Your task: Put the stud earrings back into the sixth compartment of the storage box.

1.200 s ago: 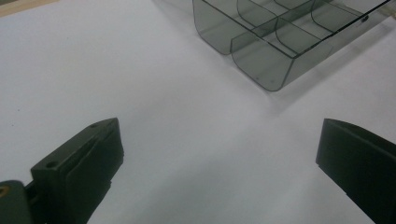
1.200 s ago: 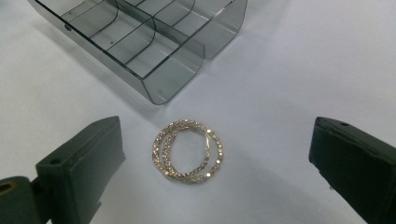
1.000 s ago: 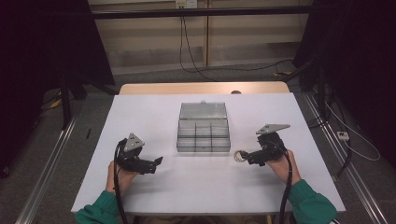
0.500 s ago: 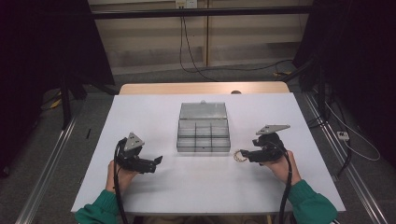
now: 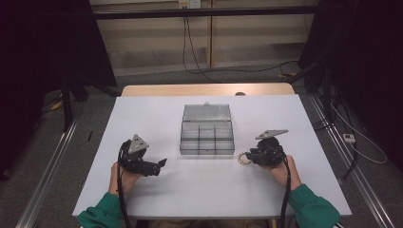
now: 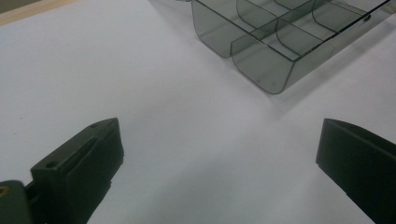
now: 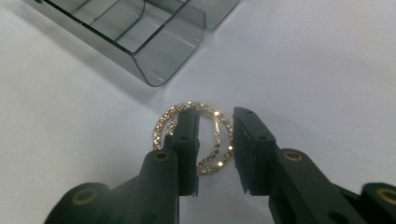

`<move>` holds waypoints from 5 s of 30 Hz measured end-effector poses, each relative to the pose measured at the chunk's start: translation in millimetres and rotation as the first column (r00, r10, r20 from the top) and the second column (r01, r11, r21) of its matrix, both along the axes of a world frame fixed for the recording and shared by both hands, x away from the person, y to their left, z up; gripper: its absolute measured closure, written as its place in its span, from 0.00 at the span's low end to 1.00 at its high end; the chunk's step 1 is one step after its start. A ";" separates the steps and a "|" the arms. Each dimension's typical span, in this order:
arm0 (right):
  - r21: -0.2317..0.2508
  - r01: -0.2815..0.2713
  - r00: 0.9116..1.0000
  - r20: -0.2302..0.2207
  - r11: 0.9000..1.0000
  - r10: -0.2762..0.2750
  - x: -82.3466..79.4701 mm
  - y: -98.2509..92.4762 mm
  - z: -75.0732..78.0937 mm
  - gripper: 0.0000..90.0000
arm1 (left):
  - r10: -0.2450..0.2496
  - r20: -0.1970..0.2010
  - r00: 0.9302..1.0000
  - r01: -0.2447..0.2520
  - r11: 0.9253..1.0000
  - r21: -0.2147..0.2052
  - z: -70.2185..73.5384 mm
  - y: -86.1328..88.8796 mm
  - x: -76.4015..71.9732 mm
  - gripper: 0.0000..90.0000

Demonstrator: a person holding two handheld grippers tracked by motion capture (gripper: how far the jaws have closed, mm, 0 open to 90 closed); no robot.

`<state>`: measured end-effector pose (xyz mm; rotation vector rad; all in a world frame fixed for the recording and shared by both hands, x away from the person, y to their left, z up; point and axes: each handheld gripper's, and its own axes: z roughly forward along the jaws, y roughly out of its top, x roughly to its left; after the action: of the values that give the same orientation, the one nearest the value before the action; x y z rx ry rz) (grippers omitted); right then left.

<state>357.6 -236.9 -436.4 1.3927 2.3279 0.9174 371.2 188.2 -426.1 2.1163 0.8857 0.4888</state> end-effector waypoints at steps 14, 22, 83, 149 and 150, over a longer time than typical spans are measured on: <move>-0.108 0.008 1.000 0.024 0.994 -0.005 1.0 14.6 -8.4 0.94 | 0.000 0.007 1.000 0.000 1.000 -0.003 0.0 -0.4 -0.3 0.00; -0.096 0.011 0.999 0.050 0.995 -0.006 -1.4 13.9 -4.2 0.98 | 0.002 0.009 1.000 -0.002 1.000 -0.006 1.8 0.4 -0.7 0.00; 0.015 0.032 0.973 0.229 0.999 -0.035 -13.6 7.6 34.3 0.99 | -0.018 0.018 1.000 0.018 1.000 0.012 2.1 -5.7 1.4 0.00; 0.025 -0.026 0.968 0.252 0.999 0.019 33.0 58.3 38.6 0.99 | -0.020 0.016 1.000 0.020 0.999 0.029 0.5 -7.7 1.4 0.00; 0.025 -0.027 0.968 0.248 0.999 0.019 34.0 58.7 37.9 0.99 | -0.021 0.015 1.000 0.020 0.999 0.030 0.4 -7.7 1.5 0.00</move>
<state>391.6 -178.2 -398.5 1.1866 2.1552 1.0689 372.6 180.5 -425.7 2.1441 0.8521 0.5098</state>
